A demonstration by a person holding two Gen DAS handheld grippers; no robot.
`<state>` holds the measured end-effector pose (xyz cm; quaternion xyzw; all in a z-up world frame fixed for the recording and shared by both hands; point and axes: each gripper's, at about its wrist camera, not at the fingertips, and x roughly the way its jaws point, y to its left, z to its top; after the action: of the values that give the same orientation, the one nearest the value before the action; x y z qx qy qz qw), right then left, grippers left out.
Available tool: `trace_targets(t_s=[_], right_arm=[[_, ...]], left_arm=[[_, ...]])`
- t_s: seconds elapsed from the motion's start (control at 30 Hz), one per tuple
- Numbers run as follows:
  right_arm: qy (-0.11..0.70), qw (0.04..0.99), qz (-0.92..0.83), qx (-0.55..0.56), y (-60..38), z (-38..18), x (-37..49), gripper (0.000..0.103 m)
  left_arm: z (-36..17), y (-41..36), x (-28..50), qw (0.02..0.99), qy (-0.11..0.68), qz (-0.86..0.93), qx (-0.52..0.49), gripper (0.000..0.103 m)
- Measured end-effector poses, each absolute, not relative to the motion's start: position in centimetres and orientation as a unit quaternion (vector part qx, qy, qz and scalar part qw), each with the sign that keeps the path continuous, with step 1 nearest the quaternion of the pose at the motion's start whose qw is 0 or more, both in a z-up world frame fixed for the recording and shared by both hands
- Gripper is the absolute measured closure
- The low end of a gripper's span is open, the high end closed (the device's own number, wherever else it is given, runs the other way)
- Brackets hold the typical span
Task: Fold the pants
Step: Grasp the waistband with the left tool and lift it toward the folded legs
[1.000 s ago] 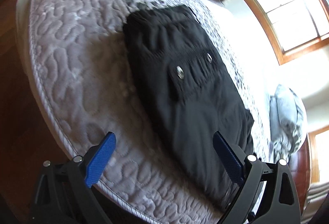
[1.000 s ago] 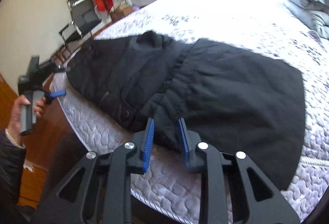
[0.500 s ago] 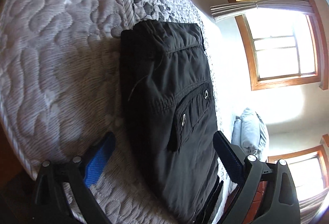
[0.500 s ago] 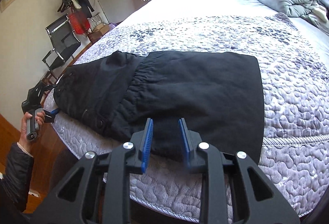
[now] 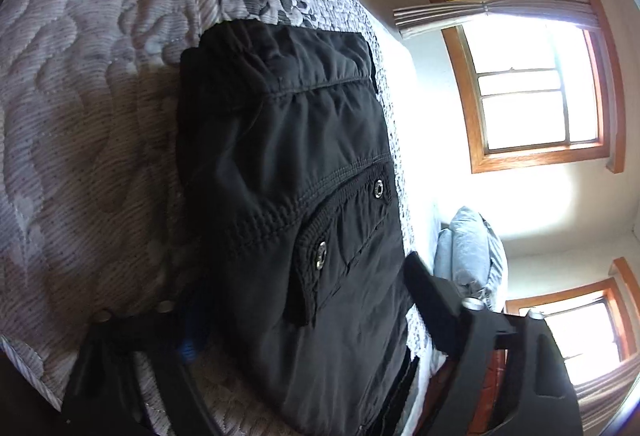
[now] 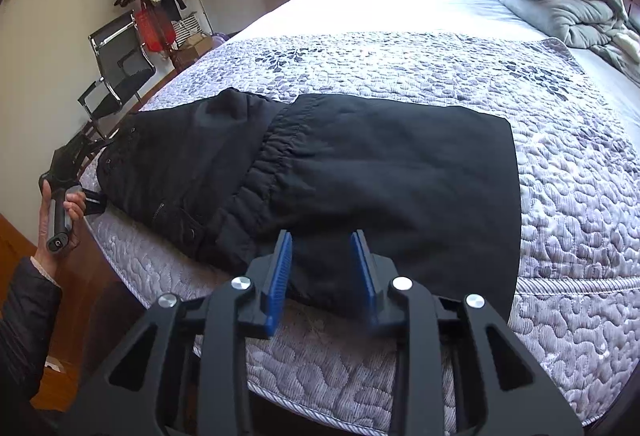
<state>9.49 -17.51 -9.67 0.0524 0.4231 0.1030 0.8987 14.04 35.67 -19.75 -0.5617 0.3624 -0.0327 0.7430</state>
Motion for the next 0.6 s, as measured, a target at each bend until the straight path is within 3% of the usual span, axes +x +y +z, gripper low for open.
trace_targets(t_s=[0.07,0.13,0.27,0.6], right_arm=[[0.425,0.898,0.102,0.051,-17.4,-9.8,9.6,0.070],[0.429,0.896,0.101,0.051,-17.3,-10.1,9.7,0.070],[0.434,0.895,0.099,0.046,-17.1,-10.3,9.9,0.070],[0.429,0.897,0.091,0.057,-18.1,-10.3,9.9,0.070]], left_arm=[[-20.5,35.7,14.1,0.736,0.367,-0.031,-0.568,0.073],[-21.3,35.9,14.0,0.722,0.360,-0.045,-0.589,0.081],[-20.7,35.5,13.8,0.730,0.342,-0.049,-0.590,0.088],[-11.1,29.6,15.8,0.837,0.294,-0.113,-0.447,0.089]])
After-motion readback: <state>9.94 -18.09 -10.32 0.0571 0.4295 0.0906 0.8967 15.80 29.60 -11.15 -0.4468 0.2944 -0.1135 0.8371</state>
